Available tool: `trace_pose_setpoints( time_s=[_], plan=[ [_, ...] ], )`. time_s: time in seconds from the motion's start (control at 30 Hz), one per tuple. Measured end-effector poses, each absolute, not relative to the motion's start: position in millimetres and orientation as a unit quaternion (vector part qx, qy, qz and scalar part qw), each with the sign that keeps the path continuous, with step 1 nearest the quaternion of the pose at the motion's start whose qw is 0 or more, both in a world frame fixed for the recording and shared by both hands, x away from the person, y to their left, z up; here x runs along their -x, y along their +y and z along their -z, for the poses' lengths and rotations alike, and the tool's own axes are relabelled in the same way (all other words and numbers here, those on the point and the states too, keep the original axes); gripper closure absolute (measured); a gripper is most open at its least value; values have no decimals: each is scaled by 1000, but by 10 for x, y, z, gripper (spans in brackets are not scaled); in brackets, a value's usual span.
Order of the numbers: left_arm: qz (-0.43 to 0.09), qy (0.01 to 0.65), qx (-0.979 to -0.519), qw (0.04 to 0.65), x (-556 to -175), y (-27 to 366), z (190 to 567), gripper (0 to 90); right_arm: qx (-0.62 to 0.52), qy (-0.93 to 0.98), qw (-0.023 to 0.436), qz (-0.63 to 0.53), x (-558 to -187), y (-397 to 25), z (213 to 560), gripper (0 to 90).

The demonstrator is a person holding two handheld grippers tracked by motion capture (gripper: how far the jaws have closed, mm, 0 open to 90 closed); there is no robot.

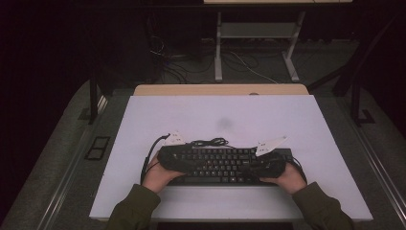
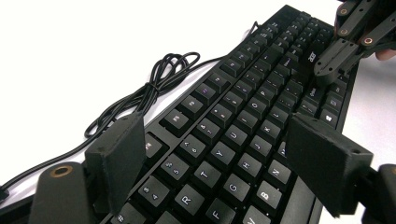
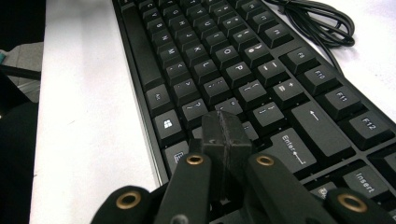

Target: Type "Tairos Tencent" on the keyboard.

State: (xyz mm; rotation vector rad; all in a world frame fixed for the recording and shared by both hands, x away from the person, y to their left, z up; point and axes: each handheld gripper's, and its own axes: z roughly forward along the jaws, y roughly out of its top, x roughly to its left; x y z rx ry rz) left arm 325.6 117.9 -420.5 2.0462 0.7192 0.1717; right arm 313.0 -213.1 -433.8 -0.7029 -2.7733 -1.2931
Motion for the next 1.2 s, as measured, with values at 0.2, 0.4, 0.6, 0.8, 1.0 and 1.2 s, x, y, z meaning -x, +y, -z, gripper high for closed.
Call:
trace_pose_setpoints(
  time_s=[0.2, 0.4, 0.6, 0.8, 1.0, 1.2],
  plan=[
    [-69, 294, -835, 460, -3269, 1166, 4221, 228, 216, -890, 7, 402, -3122, -2119, 4361, 895],
    [-70, 294, -837, 456, -3269, 1151, 4250, 312, 215, -892, 9, 397, -3120, -2109, 4376, 896],
    [-76, 289, -840, 453, -3252, 1162, 4258, 482, 215, -892, 7, 397, -3114, -2107, 4378, 896],
    [-70, 282, -847, 445, -3247, 1164, 4263, 727, 214, -892, 8, 398, -3115, -2108, 4379, 896],
    [-67, 275, -860, 425, -3256, 1147, 4294, 890, 213, -892, 6, 398, -3113, -2106, 4379, 896],
    [-66, 276, -863, 419, -3268, 1122, 4312, 894, 213, -893, 6, 398, -3113, -2106, 4378, 896]
  ],
)
